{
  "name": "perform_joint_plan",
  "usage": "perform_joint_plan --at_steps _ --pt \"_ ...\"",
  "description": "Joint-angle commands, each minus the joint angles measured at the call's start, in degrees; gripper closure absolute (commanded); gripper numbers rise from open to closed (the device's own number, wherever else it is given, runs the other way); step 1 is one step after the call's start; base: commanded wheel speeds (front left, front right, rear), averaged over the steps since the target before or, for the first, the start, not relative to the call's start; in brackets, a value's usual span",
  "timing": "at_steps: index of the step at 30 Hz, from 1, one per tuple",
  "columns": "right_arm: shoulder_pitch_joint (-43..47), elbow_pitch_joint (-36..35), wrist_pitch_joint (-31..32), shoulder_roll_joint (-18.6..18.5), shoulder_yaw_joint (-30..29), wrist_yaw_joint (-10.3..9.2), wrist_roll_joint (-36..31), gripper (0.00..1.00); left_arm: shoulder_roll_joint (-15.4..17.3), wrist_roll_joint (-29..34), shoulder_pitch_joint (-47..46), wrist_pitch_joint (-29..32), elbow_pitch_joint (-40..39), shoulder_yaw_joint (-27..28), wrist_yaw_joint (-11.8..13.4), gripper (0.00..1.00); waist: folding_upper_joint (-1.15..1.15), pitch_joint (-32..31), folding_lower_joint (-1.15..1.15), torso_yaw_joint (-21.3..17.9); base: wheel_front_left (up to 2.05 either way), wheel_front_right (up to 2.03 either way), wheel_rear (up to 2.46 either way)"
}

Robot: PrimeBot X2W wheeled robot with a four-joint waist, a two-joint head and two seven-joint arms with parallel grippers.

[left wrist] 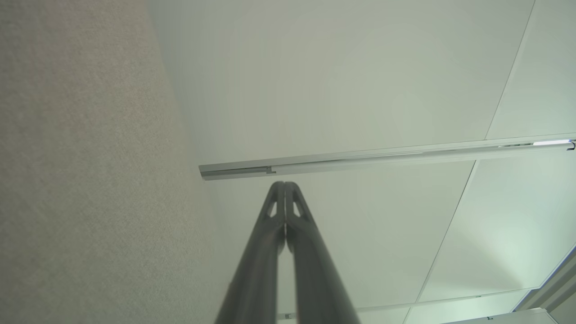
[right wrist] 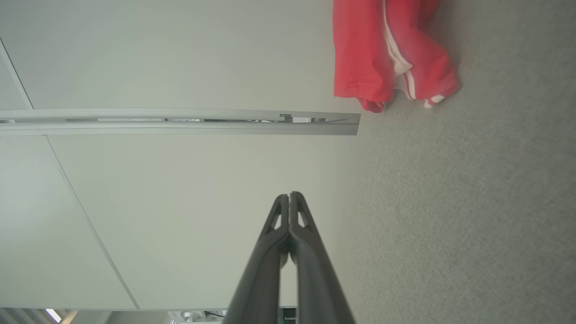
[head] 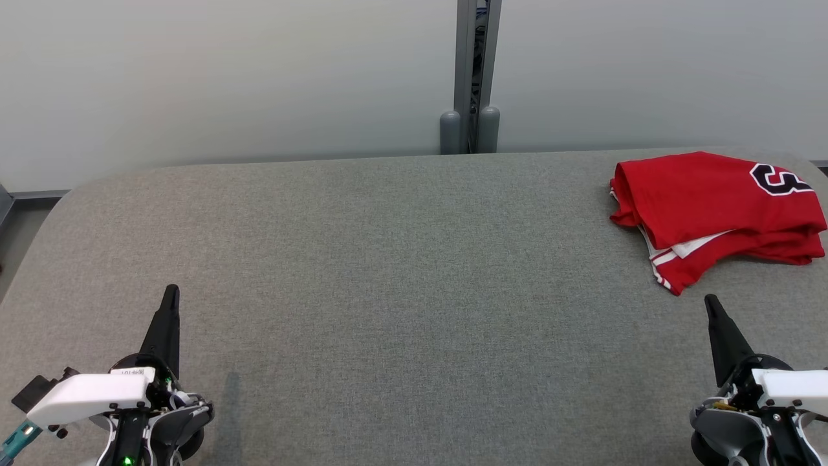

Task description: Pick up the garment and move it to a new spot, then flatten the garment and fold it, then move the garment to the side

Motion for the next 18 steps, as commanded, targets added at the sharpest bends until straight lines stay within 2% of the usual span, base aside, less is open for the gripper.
perform_joint_plan --at_steps 1,18 --pt "-0.17 0.23 0.44 -0.14 -0.37 0.01 -0.04 1.00 0.28 -0.01 -0.73 0.16 -0.04 0.18 -0.22 1.00 0.00 0.00 0.00 0.00 0.00 0.00 0.00" --pt "-0.19 0.24 0.61 0.00 -0.50 0.02 -0.25 1.00 0.28 -0.01 -0.72 0.16 -0.04 0.18 -0.23 1.00 0.00 0.00 0.00 0.00 0.00 0.00 0.00"
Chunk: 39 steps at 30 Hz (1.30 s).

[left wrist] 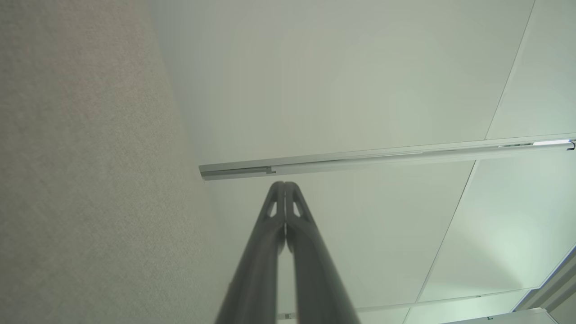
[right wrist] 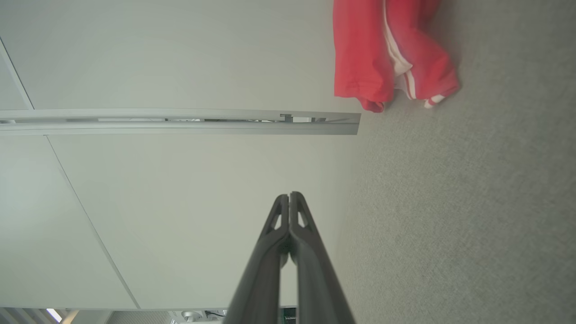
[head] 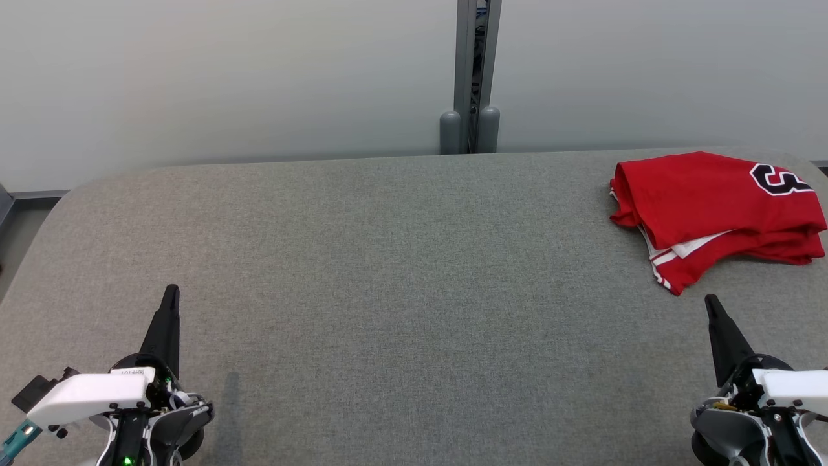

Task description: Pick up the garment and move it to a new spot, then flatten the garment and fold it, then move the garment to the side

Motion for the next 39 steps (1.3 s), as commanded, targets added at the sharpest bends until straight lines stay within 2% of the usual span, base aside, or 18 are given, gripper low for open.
perform_joint_plan --at_steps 1,39 --pt "-0.19 0.23 0.36 -0.10 -0.23 0.01 -0.19 1.00 0.28 -0.01 -0.72 0.16 -0.05 0.18 -0.23 1.00 0.00 0.00 0.00 0.00 0.00 0.00 0.00" --pt "-0.22 0.26 0.64 0.16 -0.52 0.01 -0.45 1.00 0.28 -0.02 -0.72 0.15 -0.06 0.16 -0.23 1.00 0.00 0.00 0.00 0.00 0.00 0.00 0.00"
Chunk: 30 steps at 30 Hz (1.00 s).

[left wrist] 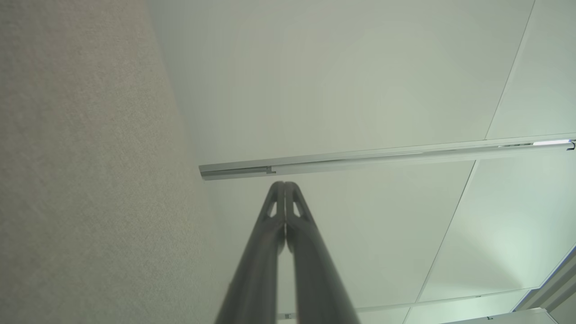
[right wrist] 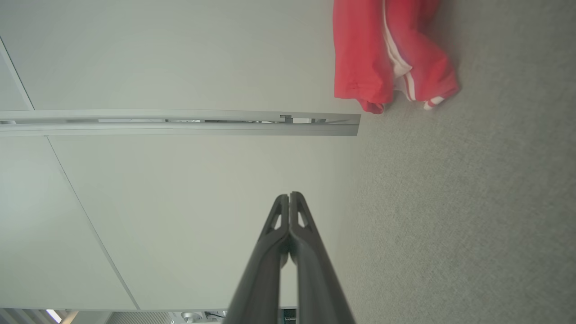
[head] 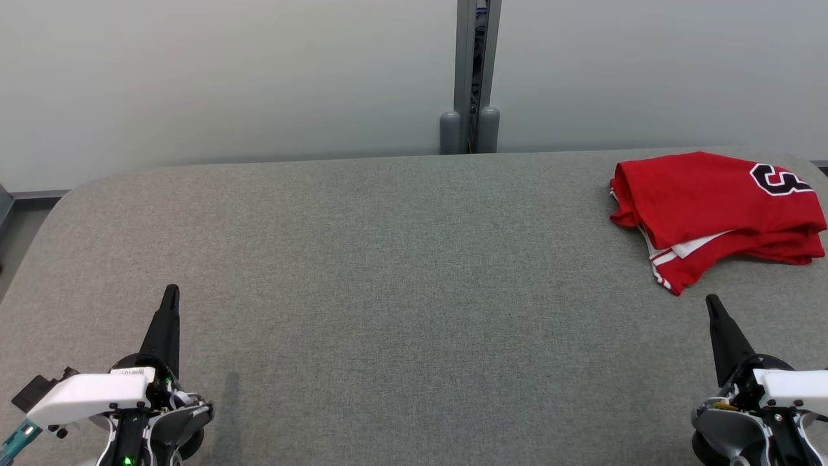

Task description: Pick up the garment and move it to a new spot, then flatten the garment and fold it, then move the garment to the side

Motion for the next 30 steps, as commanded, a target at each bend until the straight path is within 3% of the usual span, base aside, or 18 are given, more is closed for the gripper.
perform_joint_plan --at_steps 1,30 --pt "-0.21 0.25 0.31 -0.09 -0.07 0.02 -0.10 1.00 0.28 -0.02 -0.72 0.15 -0.06 0.16 -0.23 1.00 0.00 0.00 0.00 0.00 0.00 0.00 0.00" --pt "-0.23 0.26 0.54 0.07 -0.29 0.02 -0.33 1.00 0.28 -0.02 -0.72 0.14 -0.06 0.16 -0.23 1.00 0.00 0.00 0.00 0.00 0.00 0.00 0.00"
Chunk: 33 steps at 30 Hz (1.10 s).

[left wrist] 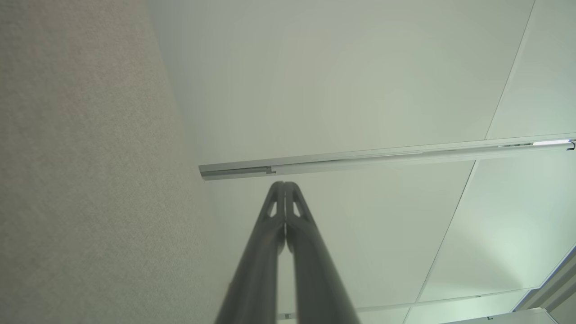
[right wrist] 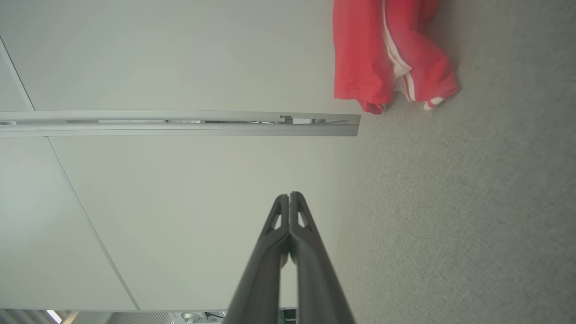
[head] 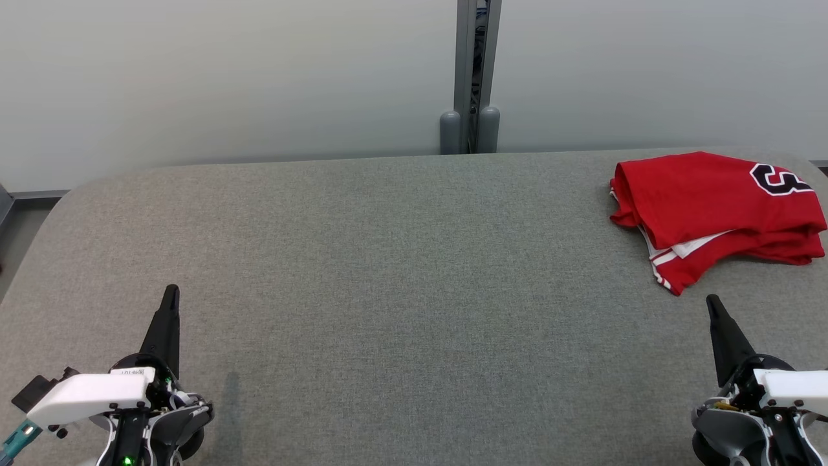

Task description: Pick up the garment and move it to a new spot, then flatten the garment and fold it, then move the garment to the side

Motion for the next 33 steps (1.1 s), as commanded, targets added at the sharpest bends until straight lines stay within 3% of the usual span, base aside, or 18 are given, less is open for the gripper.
perform_joint_plan --at_steps 1,33 --pt "-0.23 0.25 0.49 -0.05 -0.09 0.01 -0.24 1.00 0.28 -0.02 -0.72 0.14 -0.06 0.16 -0.23 1.00 0.00 0.00 0.00 0.00 0.00 0.00 0.00" --pt "-0.24 0.26 0.60 0.08 -0.29 0.01 -0.45 1.00 0.28 -0.03 -0.72 0.13 -0.07 0.15 -0.23 1.00 0.00 0.00 0.00 0.00 0.00 0.00 0.00"
